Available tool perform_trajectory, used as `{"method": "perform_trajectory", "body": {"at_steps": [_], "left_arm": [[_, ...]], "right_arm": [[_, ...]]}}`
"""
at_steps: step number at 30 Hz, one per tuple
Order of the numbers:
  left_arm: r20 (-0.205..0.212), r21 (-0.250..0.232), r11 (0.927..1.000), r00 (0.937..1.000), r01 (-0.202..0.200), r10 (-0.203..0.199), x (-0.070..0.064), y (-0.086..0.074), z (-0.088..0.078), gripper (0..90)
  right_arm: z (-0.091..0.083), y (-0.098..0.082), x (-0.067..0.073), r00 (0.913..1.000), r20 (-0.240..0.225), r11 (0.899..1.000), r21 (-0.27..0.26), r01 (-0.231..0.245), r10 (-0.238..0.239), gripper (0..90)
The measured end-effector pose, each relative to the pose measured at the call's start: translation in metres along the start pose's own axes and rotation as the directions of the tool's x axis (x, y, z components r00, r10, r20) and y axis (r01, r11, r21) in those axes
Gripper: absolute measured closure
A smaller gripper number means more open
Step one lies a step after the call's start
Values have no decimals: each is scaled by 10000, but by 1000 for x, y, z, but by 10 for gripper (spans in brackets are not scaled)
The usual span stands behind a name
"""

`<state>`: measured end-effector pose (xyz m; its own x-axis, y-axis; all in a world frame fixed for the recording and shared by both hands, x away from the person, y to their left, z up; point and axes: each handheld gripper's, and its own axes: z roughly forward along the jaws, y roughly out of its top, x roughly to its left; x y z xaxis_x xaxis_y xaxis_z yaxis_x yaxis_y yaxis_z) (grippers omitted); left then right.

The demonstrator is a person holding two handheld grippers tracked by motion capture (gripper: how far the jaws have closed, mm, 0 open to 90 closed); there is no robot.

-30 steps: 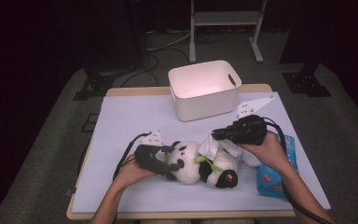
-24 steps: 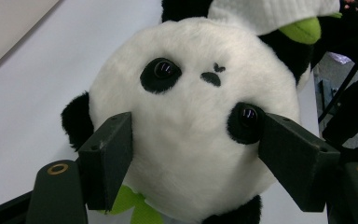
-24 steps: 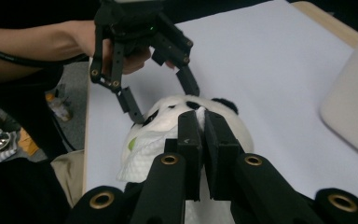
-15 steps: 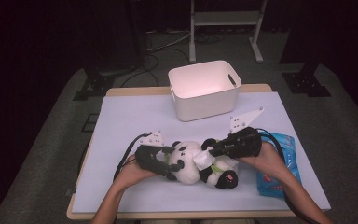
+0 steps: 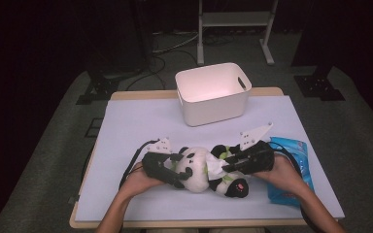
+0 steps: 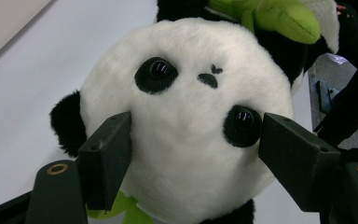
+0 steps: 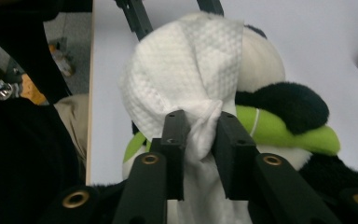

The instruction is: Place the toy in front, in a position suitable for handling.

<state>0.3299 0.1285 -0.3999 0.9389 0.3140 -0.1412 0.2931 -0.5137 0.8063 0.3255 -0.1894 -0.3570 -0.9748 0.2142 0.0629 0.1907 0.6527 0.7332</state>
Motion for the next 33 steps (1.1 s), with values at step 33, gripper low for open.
{"method": "perform_trajectory", "body": {"at_steps": [33], "left_arm": [[369,184,9968,9963,-781,774,6,9,3,179]], "right_arm": [[-7,-14,7,9983,-531,9976,-639,-284,250,816]]}}
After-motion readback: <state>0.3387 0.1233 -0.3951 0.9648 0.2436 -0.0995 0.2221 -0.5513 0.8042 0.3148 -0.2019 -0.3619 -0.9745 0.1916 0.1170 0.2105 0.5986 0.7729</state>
